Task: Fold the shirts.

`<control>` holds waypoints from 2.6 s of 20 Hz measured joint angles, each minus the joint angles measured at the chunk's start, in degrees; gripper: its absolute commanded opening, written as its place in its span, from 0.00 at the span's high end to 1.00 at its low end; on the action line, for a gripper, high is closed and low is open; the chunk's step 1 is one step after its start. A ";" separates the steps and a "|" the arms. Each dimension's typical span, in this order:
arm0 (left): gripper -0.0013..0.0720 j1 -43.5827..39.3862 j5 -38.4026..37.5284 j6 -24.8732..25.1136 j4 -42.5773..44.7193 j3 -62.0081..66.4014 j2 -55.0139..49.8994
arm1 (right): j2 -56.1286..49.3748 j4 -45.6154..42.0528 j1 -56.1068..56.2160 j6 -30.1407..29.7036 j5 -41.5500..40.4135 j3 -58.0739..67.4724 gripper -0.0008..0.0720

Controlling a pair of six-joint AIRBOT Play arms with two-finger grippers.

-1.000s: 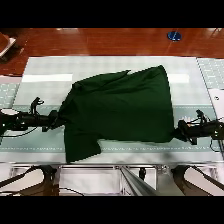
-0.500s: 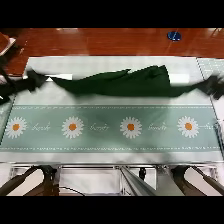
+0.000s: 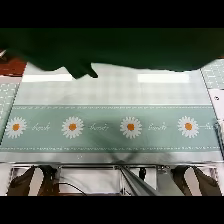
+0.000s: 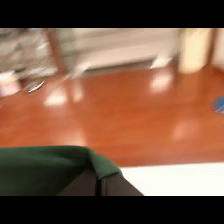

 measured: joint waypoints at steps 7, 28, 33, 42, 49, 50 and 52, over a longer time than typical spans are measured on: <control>0.96 0.48 -1.33 -11.65 31.21 0.96 14.58 | 6.97 -10.84 6.97 3.28 5.09 1.60 0.95; 0.96 -19.61 11.58 -14.82 17.40 -19.58 -43.69 | -50.56 -9.97 19.56 0.13 -9.38 -9.51 0.95; 0.96 -21.55 3.17 -15.72 16.50 -8.87 -58.49 | -63.54 -7.04 19.58 1.27 -10.58 -2.64 0.95; 0.96 -17.00 -14.03 -13.25 18.10 -5.90 -61.64 | -65.31 -6.29 16.41 -2.14 0.35 -1.07 0.95; 0.29 -17.53 -20.28 -12.61 24.96 -12.13 -62.31 | -65.13 -11.37 16.24 -3.06 4.59 -8.02 0.43; 0.29 -17.53 -21.33 -12.61 25.22 -12.28 -62.34 | -65.07 -11.26 16.28 -3.04 4.35 -8.61 0.43; 0.29 -17.07 -23.12 -13.09 25.79 -12.04 -61.96 | -64.37 -10.82 16.00 -2.60 4.81 -9.01 0.43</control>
